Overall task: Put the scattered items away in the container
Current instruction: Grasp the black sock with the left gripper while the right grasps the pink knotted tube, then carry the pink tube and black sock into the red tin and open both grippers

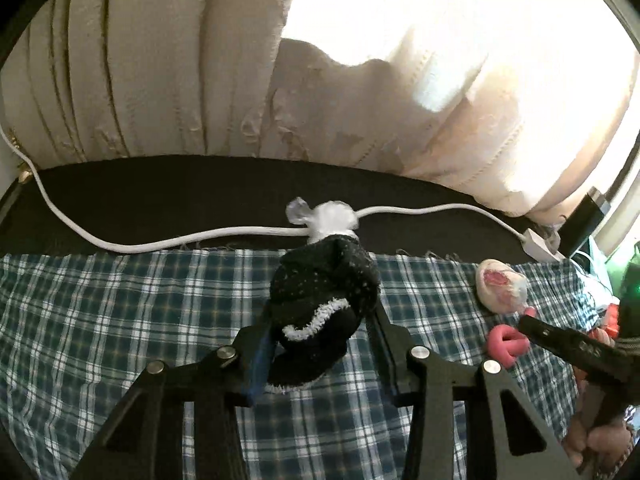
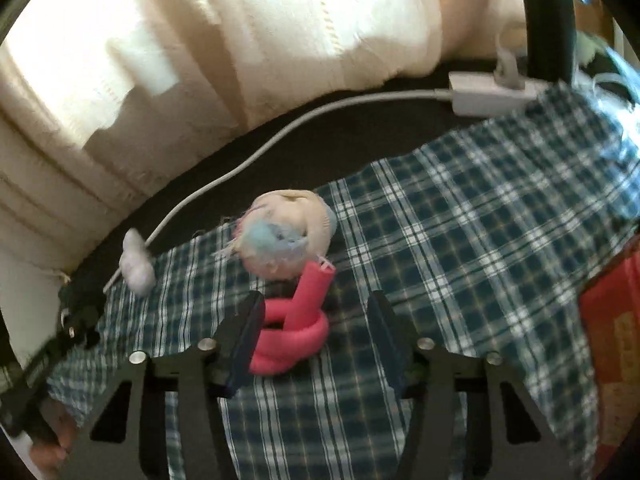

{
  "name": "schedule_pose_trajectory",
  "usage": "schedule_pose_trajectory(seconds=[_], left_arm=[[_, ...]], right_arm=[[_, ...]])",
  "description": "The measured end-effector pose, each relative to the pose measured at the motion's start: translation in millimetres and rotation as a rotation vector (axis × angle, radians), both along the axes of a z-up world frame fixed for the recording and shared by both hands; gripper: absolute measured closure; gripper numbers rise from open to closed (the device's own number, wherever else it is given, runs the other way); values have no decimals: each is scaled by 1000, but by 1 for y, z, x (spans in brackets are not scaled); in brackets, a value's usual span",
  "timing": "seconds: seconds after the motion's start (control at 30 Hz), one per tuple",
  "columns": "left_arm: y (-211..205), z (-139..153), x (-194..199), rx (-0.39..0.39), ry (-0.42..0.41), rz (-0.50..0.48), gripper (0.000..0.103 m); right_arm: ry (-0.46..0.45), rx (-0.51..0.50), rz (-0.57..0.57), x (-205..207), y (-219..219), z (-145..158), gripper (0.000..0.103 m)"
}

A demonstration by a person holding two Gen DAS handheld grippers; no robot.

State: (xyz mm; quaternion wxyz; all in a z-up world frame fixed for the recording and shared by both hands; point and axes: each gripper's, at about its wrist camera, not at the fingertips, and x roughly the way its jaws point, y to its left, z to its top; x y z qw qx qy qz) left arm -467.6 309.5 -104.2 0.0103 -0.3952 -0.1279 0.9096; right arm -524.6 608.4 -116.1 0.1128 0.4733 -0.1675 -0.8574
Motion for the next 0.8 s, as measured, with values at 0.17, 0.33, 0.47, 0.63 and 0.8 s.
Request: schedule_pose_trajectory(seconds=[0.17,0.33,0.47,0.63,0.8], left_arm=[[3,-3,0,1,-10,-15,58],[5,-2,1,-6,-8,-20,58],[12,0,5,-14,1,-37,58],[25,9,13,-26,25,-70,58],[39,19,21,-26,39,-97,58]], right_arm=[[7,-11,17,2,-1,1,79],[94,1,10,30,4,25,79],[189,5,0,67,17,53,79],[288,29,-72,118,58,81,79],[343,70,-195,166,121,101,79]])
